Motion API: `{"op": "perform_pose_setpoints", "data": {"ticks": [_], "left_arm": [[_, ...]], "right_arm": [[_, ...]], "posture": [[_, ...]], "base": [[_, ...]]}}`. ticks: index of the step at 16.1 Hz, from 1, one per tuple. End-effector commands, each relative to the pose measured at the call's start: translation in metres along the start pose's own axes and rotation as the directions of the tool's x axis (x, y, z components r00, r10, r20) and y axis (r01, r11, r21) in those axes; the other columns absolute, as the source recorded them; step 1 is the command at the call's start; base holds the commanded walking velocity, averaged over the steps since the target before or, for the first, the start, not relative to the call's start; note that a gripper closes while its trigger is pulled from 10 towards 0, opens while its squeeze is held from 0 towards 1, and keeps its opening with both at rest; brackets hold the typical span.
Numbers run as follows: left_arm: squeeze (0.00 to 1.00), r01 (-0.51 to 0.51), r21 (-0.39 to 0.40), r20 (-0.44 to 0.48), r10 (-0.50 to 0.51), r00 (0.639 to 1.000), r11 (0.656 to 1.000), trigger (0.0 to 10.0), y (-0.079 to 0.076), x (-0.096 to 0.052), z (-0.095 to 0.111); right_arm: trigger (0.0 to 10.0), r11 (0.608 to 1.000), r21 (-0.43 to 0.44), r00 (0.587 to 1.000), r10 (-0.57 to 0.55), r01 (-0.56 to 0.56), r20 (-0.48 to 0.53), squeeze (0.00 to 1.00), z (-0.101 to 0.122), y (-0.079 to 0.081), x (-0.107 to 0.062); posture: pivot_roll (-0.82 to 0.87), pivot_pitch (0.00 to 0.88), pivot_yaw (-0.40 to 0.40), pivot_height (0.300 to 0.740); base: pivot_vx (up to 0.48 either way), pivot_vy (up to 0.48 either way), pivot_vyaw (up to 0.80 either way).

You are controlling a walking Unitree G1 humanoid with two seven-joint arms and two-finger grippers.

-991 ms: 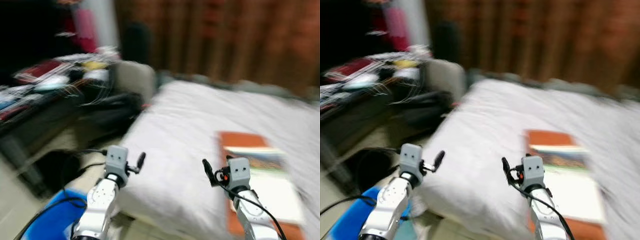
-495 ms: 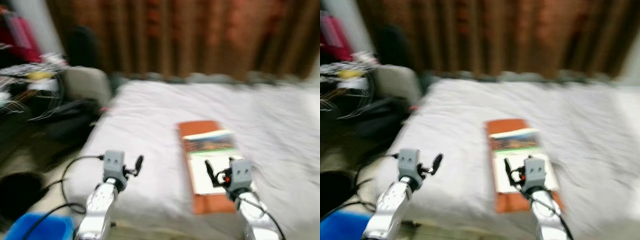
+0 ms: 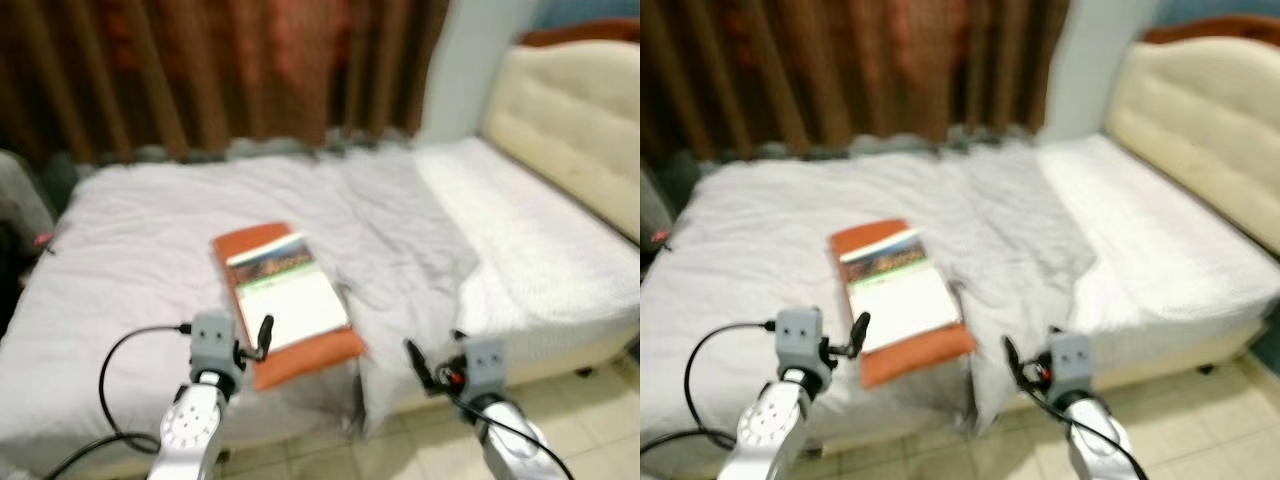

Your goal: Clean up the room

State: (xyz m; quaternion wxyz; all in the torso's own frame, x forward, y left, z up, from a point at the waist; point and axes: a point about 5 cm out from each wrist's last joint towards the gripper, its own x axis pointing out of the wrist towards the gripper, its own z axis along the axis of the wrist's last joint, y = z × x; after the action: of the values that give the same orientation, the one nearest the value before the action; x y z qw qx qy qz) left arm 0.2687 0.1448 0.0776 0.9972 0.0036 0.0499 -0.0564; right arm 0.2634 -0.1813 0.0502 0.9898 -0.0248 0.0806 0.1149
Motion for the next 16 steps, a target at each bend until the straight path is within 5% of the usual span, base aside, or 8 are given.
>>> {"op": "perform_pose_setpoints", "data": {"ticks": [1, 7, 16], "left_arm": [[0.00, -0.018, 0.011, -0.021, 0.018, 1.000, 1.000, 10.0, -0.001, -0.001, -0.001], [0.00, -0.022, 0.007, -0.040, 0.022, 0.999, 1.000, 10.0, 0.000, 0.011, 0.001], [0.00, 0.062, 0.021, -0.031, -0.062, 0.998, 0.998, 10.0, -0.006, 0.027, 0.004]], "right_arm": [[10.0, 1.000, -0.007, 1.000, 0.019, -0.019, -0.006, 0.00, 0.005, 0.000, 0.008], [10.0, 0.995, 0.003, 0.994, 0.098, -0.098, -0.054, 0.00, 0.000, 0.008, 0.018], [10.0, 0.999, 0.016, 0.999, 0.049, -0.049, -0.007, 0.00, 0.007, 0.004, 0.022]], "posture": [[-0.02, 0.000, 0.003, 0.740], [0.00, 0.000, -0.002, 0.740], [-0.02, 0.003, 0.013, 0.740]], "base": [[0.000, 0.000, 0.00], [0.400, 0.000, 0.58], [0.480, 0.000, 0.00]]}}
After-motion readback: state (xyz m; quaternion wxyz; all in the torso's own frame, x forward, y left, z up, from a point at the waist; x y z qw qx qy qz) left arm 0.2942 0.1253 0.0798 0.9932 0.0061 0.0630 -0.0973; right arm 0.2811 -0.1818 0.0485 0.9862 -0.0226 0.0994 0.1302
